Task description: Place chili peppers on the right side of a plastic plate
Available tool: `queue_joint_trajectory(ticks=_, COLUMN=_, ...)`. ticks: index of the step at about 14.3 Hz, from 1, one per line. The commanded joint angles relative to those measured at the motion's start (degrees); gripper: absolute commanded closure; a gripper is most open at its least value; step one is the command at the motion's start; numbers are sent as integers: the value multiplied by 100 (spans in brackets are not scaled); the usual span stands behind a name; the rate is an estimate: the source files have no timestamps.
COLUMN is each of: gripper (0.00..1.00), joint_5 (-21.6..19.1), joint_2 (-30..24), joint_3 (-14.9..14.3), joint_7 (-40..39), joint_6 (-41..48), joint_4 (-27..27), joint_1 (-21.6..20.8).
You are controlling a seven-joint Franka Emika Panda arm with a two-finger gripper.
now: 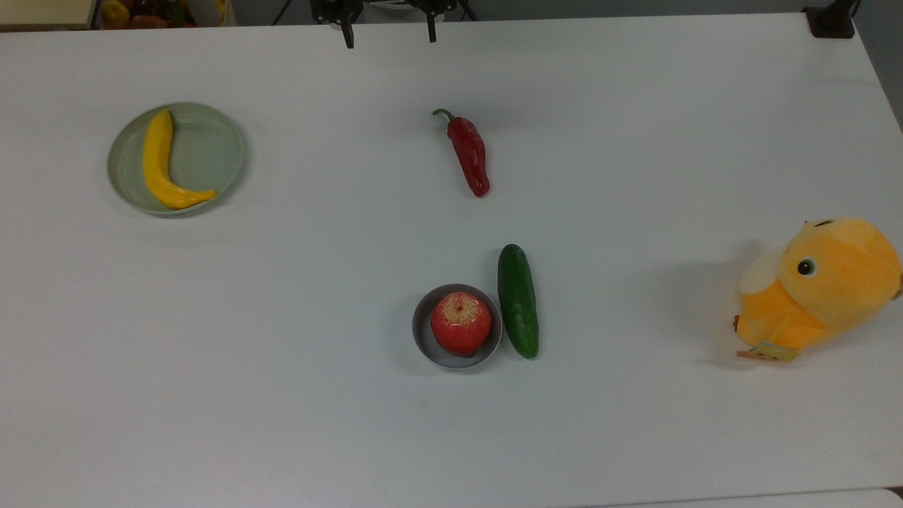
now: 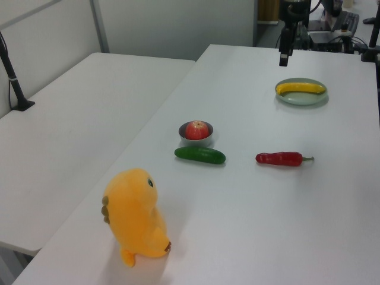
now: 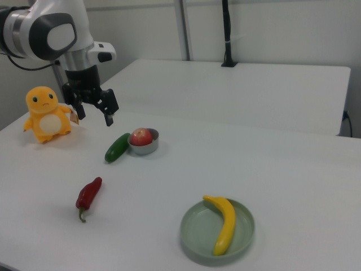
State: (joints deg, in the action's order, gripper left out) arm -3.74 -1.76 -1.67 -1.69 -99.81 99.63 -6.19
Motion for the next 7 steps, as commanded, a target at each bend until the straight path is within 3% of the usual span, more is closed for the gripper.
queue_joint_trajectory(ticks=1, gripper=0, joint_5=-13, joint_2=-26, joint_3=-26, joint_7=-139, joint_6=-47, joint_4=66, joint_1=30)
queue_joint_trajectory(ticks=7, gripper=0, joint_5=-4, joint_2=79, joint_3=-26, joint_7=-454, joint_6=-91, joint_4=162, joint_1=65)
